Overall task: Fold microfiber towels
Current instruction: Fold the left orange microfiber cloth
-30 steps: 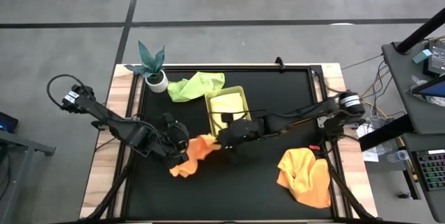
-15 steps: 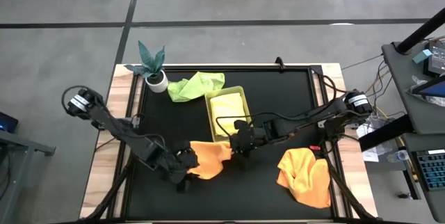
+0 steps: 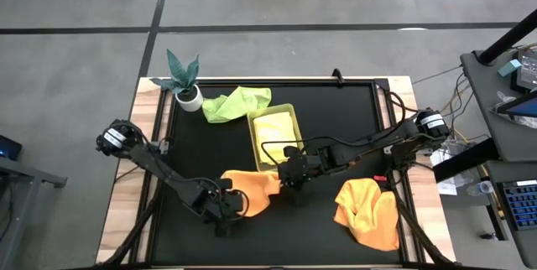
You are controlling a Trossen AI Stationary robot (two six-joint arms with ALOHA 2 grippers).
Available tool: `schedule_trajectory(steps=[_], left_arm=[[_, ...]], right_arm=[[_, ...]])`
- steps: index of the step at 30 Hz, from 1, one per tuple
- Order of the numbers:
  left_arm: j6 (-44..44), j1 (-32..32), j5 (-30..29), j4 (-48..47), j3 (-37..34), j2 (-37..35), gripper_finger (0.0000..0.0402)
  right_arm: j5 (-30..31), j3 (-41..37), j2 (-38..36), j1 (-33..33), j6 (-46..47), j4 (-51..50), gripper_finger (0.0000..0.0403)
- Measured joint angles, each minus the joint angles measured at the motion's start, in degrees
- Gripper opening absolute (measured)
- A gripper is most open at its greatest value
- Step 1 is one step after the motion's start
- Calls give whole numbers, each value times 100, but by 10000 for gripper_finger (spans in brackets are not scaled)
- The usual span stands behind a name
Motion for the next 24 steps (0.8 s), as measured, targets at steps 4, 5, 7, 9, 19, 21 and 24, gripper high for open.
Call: schedule_trajectory(steps=[4,5,7,9,19,21,24], left_arm=[[51,-9,82,0,24,-12,136],[94,-8,147,-13,23,-44,112],[147,-7,220,-75,23,-131,51],[144,-7,259,-286,53,-247,15],[372,-133,-92,-1000,686,-1724,1],[619,-164,-319,-971,744,-2086,1],[964,-173,-649,-997,778,-2588,0]], right_arm=[[0,-10,0,17,-2,-2,8],[0,-10,0,34,-2,-4,8],[-2,5,-2,77,-2,-48,8],[-7,61,-26,135,-4,-205,8],[-27,658,-499,495,-4,-1365,8],[-55,829,-639,544,-8,-1681,8],[-199,1097,-842,600,-21,-2146,8]])
